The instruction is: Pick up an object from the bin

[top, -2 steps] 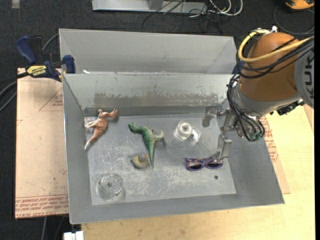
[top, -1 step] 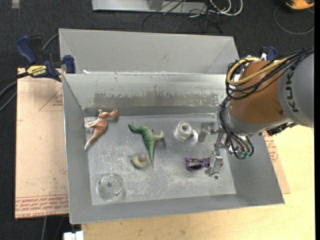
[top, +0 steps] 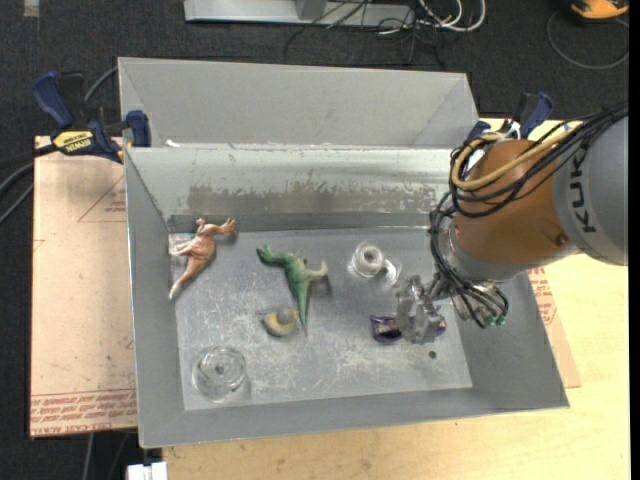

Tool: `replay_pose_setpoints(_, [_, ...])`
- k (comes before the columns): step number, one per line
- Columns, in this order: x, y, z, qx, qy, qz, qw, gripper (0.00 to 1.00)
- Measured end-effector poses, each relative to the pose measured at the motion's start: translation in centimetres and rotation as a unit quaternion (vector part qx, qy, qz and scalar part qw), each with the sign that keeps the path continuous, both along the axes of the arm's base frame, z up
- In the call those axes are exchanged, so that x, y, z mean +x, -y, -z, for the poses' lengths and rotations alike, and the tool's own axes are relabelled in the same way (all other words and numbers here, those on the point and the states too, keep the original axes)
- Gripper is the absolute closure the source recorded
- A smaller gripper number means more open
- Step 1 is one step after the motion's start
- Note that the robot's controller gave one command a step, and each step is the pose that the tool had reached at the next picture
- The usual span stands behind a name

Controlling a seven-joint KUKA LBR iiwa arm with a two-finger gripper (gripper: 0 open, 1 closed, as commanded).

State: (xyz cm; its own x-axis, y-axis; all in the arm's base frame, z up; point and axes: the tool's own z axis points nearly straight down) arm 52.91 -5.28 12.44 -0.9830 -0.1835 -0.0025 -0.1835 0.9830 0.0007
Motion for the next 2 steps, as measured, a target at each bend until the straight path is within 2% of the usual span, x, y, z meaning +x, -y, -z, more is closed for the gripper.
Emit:
replay_pose_setpoints(1, [-0.08, -0.03, -0.43, 0.0, 0.0006, -0.01, 1.0, 0.0])
replay_pose_setpoints(2, [-0.08, -0.04, -0.43, 0.0, 0.0006, -0.01, 0.9999, 0.0])
